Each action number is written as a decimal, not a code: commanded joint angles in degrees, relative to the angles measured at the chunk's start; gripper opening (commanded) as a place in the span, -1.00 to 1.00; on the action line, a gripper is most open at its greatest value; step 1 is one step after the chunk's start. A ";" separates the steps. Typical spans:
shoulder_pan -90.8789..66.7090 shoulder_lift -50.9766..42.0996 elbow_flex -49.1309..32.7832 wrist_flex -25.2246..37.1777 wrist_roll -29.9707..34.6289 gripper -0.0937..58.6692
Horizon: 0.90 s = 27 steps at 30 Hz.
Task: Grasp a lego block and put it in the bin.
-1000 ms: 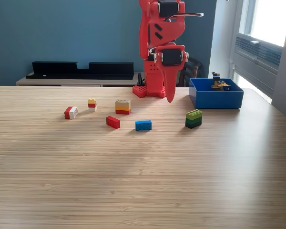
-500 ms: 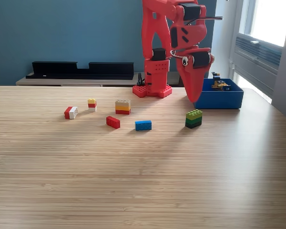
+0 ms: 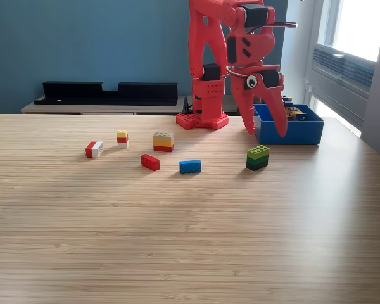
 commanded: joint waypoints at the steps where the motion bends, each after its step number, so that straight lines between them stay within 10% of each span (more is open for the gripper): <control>1: 0.18 -5.19 -5.80 3.87 -1.67 0.14; 15: 1.41 -23.99 -14.15 2.11 -1.93 -0.01; 27: 0.44 -29.00 -18.46 1.32 4.66 -0.99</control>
